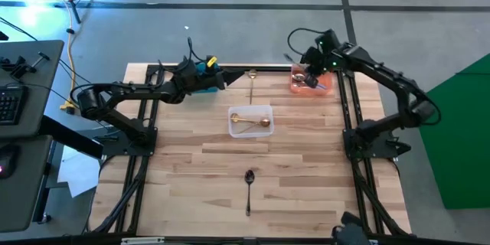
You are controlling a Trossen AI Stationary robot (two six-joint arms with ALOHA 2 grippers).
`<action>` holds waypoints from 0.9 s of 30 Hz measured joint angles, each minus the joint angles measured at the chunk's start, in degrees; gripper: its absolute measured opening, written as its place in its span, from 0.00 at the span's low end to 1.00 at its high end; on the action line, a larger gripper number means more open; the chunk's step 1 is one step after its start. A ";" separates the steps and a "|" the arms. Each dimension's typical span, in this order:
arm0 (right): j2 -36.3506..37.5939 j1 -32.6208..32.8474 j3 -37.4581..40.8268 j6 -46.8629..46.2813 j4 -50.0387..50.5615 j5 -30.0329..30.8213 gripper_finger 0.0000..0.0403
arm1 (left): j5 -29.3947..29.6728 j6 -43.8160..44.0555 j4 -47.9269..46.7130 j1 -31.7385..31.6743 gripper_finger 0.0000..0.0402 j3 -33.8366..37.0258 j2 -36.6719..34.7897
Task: Sort silverware by color (type)
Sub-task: Put the purple spoon into the orange bin
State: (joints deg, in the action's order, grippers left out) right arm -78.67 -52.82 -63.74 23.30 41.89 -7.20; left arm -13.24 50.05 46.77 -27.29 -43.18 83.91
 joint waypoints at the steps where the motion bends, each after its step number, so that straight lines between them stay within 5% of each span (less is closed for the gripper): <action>1: -1.23 -0.55 0.06 2.00 0.34 1.96 0.02 | -0.98 0.23 -0.08 -0.03 0.16 0.00 -0.13; 5: -5.30 -2.28 0.06 8.02 0.96 9.98 0.03 | -2.42 -0.16 -0.21 0.28 0.14 0.00 -0.26; 27: -9.26 -3.45 0.06 11.44 3.57 14.80 0.02 | -2.58 -2.26 -0.53 -0.50 0.11 0.00 -0.26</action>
State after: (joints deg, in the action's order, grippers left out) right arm -87.92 -56.27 -63.68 34.74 45.46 7.60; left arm -15.82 47.79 46.24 -27.79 -43.18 83.66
